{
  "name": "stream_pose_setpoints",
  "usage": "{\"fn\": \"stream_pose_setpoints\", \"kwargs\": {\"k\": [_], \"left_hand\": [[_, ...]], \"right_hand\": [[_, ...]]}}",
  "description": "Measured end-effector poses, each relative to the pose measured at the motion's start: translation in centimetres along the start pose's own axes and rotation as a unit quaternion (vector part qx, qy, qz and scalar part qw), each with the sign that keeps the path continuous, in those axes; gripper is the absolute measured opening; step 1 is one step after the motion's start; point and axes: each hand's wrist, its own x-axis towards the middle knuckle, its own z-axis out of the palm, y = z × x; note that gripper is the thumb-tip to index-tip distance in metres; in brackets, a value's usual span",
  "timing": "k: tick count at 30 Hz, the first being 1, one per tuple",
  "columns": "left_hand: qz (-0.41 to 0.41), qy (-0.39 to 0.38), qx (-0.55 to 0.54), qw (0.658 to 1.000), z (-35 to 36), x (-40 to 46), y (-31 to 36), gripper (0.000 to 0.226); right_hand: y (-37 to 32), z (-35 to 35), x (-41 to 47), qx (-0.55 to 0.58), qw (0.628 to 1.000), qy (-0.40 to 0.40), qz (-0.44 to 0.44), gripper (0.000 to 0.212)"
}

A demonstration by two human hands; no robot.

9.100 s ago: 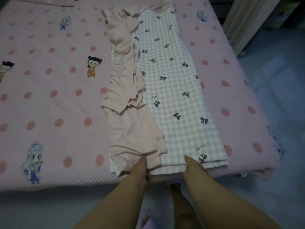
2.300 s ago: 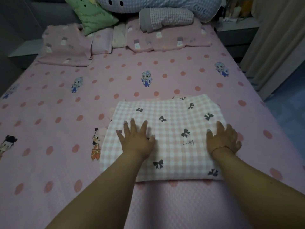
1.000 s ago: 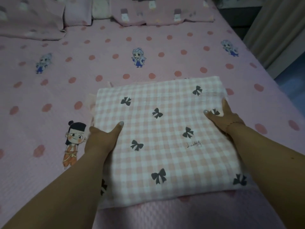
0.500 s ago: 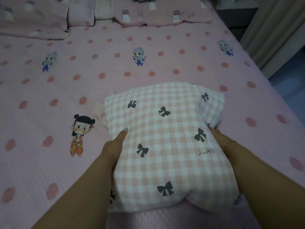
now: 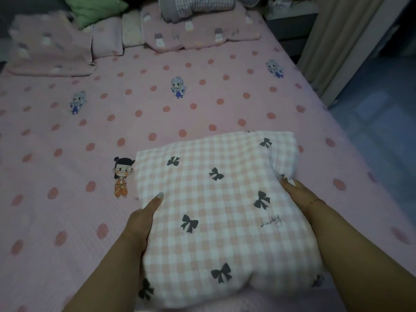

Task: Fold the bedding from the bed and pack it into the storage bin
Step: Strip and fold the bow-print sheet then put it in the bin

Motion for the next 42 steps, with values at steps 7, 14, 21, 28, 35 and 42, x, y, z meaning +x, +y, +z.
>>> {"fn": "stream_pose_setpoints", "kwargs": {"k": [7,14,21,28,35,42], "left_hand": [[0.04,-0.021,0.057,0.997,-1.2,-6.2,1.7,0.058],[0.115,-0.1,0.107,0.982,-0.5,-9.6,3.6,0.034],[0.185,-0.203,0.148,0.95,2.3,-14.9,6.3,0.052],[0.243,-0.29,0.2,0.904,5.7,-20.0,6.6,0.06],[0.25,-0.405,0.256,0.842,11.7,-25.5,3.5,0.06],[0.19,-0.516,0.347,0.76,18.5,-32.7,-3.5,0.049]], "right_hand": [[1.1,-1.8,-7.8,0.08,0.996,0.019,0.017,0.1],[3.2,-1.5,-15.9,0.155,0.983,0.094,0.004,0.099],[5.5,-1.9,-24.3,0.224,0.954,0.2,-0.018,0.121],[8.3,-3.2,-33.1,0.252,0.913,0.315,-0.062,0.108],[15.0,-3.9,-43.2,0.329,0.841,0.427,-0.044,0.094],[23.4,-1.8,-54.4,0.428,0.73,0.533,-0.018,0.114]]}}
